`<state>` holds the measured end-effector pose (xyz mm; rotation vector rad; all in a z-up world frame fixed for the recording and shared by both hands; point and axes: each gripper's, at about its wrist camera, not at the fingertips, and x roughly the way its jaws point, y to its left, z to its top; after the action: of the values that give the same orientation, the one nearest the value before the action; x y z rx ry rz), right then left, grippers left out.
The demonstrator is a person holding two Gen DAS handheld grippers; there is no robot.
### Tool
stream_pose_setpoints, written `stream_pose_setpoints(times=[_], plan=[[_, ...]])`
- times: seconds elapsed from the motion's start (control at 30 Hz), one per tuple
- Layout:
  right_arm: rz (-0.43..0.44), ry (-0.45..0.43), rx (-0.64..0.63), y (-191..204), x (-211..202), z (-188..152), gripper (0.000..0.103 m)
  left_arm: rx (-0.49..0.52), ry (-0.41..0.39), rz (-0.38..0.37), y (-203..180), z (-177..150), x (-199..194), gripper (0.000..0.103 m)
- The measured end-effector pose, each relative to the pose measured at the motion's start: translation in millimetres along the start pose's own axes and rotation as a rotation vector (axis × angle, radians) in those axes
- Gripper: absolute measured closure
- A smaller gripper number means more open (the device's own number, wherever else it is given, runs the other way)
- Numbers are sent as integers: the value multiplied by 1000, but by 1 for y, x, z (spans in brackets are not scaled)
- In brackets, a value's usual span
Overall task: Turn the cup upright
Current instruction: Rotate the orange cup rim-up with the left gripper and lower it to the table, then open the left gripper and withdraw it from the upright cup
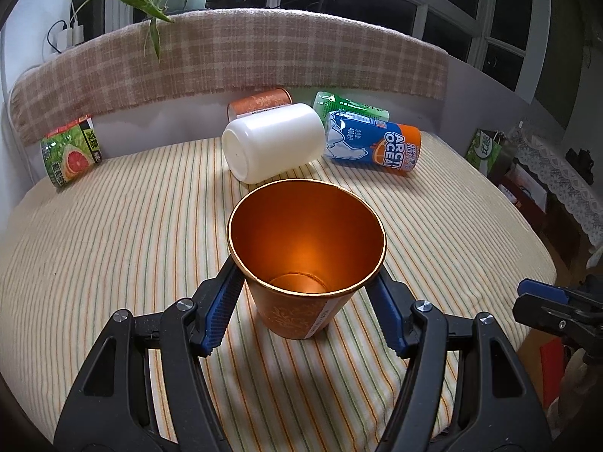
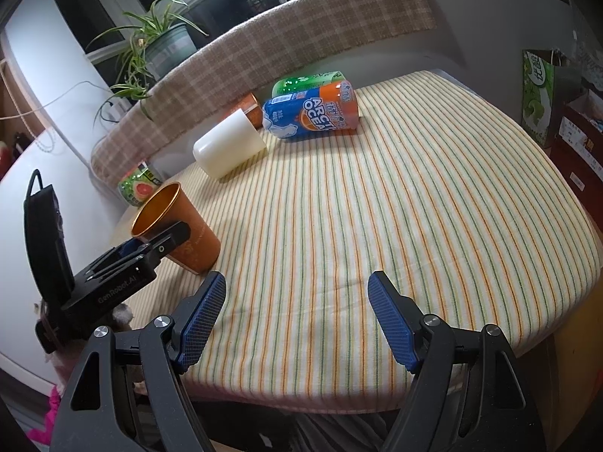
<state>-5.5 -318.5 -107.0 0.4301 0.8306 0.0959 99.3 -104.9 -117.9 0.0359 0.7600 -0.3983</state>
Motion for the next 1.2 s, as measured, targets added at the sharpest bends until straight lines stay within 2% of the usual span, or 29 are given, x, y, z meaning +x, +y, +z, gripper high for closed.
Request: stream_pose_setpoints(times=[0.13,0.2,0.43,0.77,1.0,1.2], plan=[[0,-2,-4,1,0,0,25,-6,12,-15,2,-2,2,34],[0,-3,-5,1,-1,0,25,-11,15,-17,3,-3,2,29],[0,-3,-8,2,-1,1,25,-27,33,-24,6,-7,3,21],[-10,-45,-62,17,-10,4,25,-61,58,-10,21,-20,-8,21],[-13,-76,-132,36,-12,7,25,-72,20,47,37,-27,-34,20],[-3,-120,-201,59,-14,12,25,-104,-64,108,46,-25,-63,20]])
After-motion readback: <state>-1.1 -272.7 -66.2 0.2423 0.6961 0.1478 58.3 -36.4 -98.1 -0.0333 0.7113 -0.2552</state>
